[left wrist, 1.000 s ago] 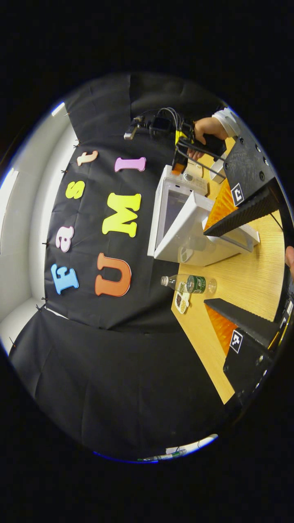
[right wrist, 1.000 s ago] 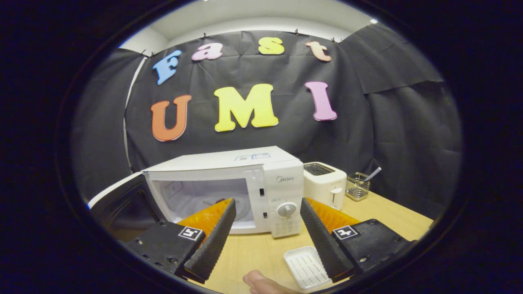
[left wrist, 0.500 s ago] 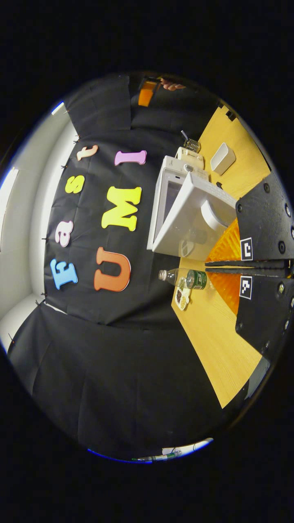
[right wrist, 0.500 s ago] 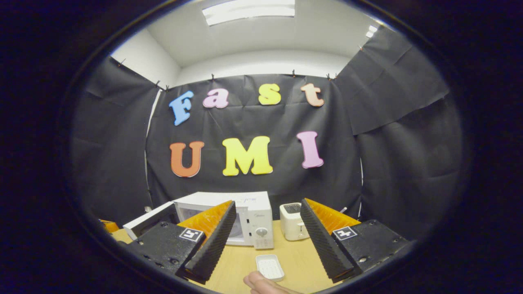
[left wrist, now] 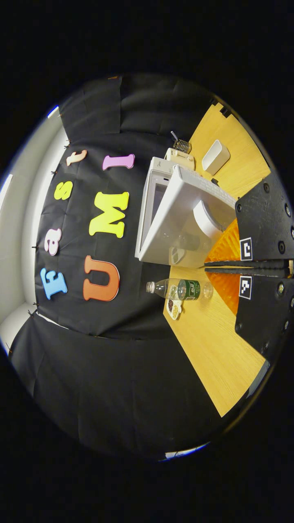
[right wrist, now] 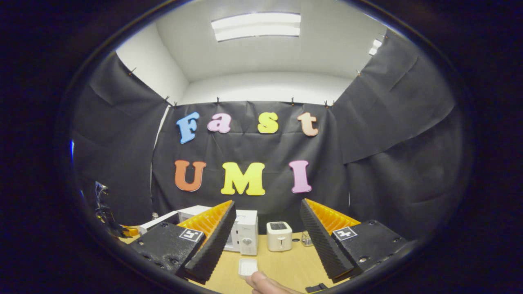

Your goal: Open the microwave oven with the left hand, put the food in, and close the microwave oven.

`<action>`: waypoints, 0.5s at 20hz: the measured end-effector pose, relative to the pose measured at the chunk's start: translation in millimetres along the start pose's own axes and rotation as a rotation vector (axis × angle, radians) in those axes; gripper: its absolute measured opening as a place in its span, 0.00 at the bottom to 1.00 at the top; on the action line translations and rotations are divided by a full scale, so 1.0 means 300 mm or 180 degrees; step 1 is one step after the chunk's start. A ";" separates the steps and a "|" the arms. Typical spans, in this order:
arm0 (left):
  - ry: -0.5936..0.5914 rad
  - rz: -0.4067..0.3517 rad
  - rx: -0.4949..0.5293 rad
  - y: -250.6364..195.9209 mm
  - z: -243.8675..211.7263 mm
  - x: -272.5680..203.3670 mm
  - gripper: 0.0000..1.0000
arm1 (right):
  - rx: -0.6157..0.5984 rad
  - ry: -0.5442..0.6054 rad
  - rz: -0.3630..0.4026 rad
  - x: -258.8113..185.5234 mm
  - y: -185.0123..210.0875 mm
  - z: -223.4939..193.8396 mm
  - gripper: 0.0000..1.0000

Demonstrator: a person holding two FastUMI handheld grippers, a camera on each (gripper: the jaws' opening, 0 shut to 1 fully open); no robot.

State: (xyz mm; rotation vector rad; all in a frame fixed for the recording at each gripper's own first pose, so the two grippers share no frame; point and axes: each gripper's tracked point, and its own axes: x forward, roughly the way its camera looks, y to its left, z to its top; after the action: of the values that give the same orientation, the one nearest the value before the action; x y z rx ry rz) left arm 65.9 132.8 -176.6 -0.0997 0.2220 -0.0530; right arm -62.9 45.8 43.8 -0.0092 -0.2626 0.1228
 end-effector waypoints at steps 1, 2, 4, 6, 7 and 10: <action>0.0000 -0.0059 -0.0005 -0.022 -0.007 0.013 0.00 | 0.0034 -0.0010 -0.0006 -0.020 -0.005 0.007 1.00; -0.0035 -0.0054 0.0060 -0.027 -0.003 0.017 0.00 | 0.0053 -0.0026 0.0034 -0.036 -0.002 0.018 1.00; -0.0060 -0.0165 0.0097 -0.061 -0.017 0.038 0.00 | 0.0078 0.0001 0.0118 -0.050 0.003 0.010 1.00; 0.0005 -0.0280 0.0166 -0.116 -0.041 0.050 0.00 | 0.0095 0.0024 0.0180 -0.055 0.003 0.001 1.00; 0.0012 -0.0279 0.0246 -0.130 -0.042 0.054 0.00 | 0.0105 0.0046 0.0196 -0.056 -0.003 -0.007 1.00; -0.0026 -0.0364 0.0244 -0.211 -0.034 0.095 0.12 | 0.0135 0.0082 0.0104 -0.038 -0.060 -0.029 1.00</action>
State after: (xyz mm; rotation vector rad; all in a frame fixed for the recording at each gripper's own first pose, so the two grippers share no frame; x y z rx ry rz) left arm 88.7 67.1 -185.9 -0.0363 0.2056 -0.1748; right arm -69.3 26.5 33.0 0.0269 -0.2342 0.1606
